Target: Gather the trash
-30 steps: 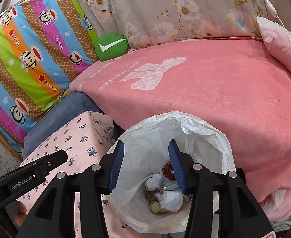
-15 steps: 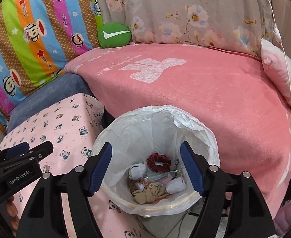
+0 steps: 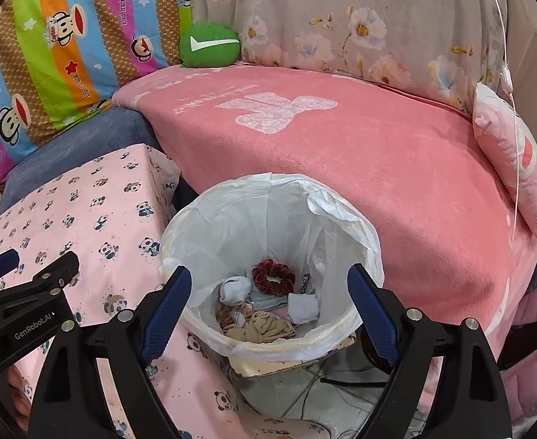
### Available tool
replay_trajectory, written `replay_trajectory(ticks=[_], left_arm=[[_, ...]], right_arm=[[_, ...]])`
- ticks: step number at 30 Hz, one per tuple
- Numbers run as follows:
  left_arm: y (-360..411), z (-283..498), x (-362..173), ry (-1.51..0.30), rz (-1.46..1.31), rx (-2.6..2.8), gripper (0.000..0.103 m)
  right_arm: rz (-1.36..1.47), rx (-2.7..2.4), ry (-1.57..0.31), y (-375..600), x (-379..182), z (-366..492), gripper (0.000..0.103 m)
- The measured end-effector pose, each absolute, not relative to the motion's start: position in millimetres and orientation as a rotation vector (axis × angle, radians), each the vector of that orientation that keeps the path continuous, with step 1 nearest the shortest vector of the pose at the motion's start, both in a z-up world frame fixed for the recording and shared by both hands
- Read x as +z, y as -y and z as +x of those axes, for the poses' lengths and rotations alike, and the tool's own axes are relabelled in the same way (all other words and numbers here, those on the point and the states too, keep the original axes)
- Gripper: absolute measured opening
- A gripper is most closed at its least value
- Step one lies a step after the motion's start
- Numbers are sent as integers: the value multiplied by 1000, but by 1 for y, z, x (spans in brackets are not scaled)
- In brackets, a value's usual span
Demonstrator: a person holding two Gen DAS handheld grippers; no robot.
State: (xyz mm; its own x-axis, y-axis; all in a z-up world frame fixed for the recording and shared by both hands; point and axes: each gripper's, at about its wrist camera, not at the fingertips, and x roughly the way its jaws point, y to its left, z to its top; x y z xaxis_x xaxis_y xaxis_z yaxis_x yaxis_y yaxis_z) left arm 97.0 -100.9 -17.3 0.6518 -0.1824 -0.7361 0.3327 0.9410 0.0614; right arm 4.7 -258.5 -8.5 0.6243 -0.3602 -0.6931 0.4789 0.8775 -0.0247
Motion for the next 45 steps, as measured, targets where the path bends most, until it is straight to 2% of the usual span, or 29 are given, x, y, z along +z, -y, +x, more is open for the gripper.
replay_trajectory(ticks=[10, 14, 45], left_arm=[[100, 90, -20, -825, 207, -285, 93], [102, 85, -21, -830, 212, -287, 93], [113, 68, -14, -832, 224, -267, 96]], right_arm=[[157, -503, -790, 260, -12, 0, 85], [138, -510, -802, 259, -13, 0, 96], [97, -524, -796, 260, -4, -17, 96]])
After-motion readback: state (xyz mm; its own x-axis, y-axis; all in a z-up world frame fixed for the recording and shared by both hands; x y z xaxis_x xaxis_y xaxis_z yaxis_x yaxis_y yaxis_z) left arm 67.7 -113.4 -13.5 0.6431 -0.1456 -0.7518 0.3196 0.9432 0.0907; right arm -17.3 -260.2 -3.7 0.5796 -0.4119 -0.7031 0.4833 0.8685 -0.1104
